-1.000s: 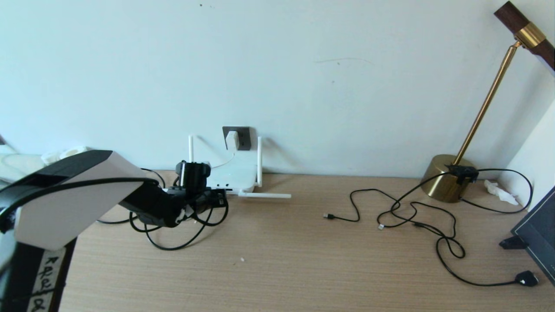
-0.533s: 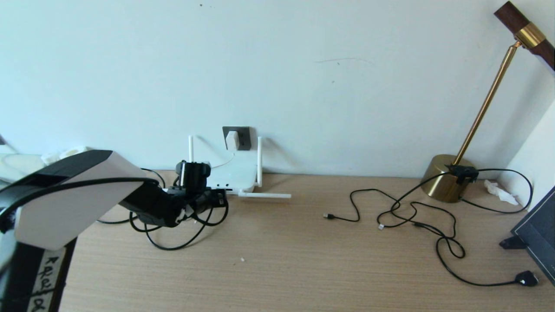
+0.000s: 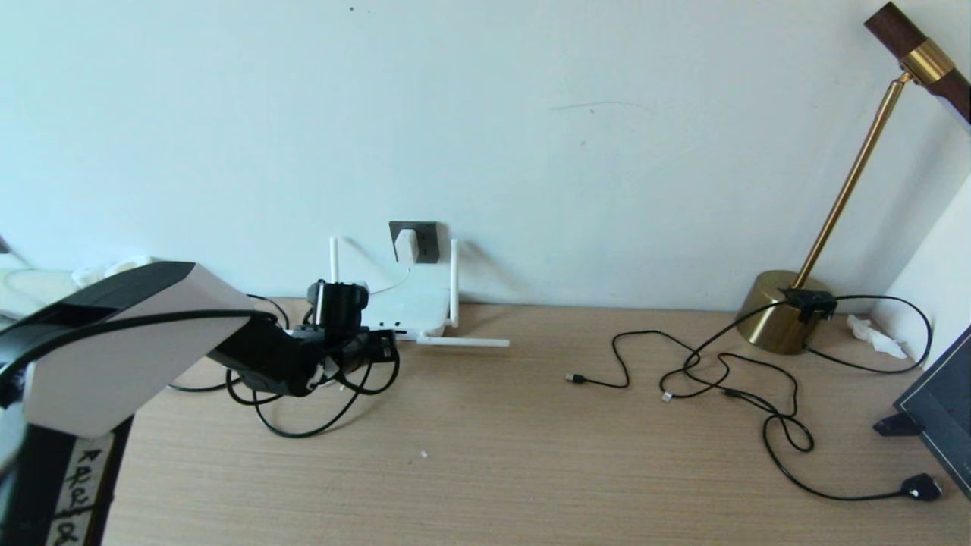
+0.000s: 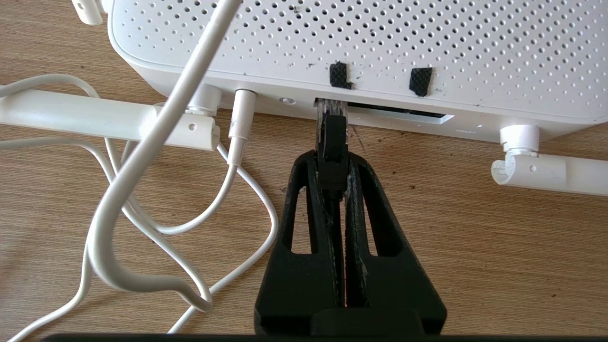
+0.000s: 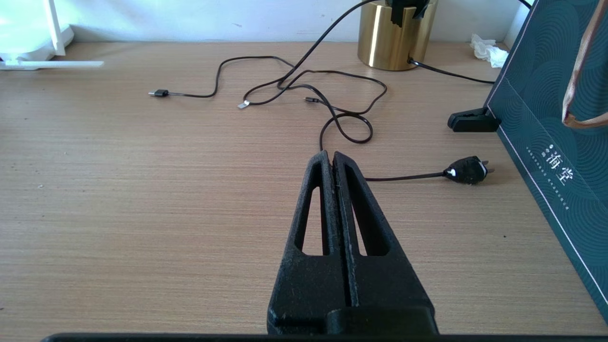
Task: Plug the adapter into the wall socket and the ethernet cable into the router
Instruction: Plug cable into router interface
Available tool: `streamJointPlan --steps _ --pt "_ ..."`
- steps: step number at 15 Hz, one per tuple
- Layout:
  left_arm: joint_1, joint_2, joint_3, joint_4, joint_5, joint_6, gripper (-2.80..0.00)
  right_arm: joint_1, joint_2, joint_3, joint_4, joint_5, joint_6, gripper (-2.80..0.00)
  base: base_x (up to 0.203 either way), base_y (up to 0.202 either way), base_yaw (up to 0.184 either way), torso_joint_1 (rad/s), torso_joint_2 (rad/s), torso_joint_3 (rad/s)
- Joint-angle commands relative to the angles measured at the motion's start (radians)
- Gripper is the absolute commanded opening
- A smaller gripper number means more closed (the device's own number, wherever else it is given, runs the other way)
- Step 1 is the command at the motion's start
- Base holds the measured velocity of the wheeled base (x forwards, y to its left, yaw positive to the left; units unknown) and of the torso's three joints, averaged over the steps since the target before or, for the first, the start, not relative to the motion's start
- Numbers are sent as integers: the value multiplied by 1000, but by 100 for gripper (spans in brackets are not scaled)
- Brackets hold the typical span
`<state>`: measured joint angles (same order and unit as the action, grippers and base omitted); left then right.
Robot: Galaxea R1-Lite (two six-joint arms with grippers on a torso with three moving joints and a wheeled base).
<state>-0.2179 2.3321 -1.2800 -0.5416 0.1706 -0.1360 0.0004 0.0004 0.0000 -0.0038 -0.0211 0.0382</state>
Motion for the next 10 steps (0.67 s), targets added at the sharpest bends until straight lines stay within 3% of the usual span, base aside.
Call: streamJointPlan --steps 1,10 --pt "2 7 -19 1 1 -1 -280 1 0 0 -1 0 0 -280 0 0 0 0 0 0" --pt "5 12 -16 14 1 -2 -280 1 0 0 -1 0 0 -280 0 0 0 0 0 0"
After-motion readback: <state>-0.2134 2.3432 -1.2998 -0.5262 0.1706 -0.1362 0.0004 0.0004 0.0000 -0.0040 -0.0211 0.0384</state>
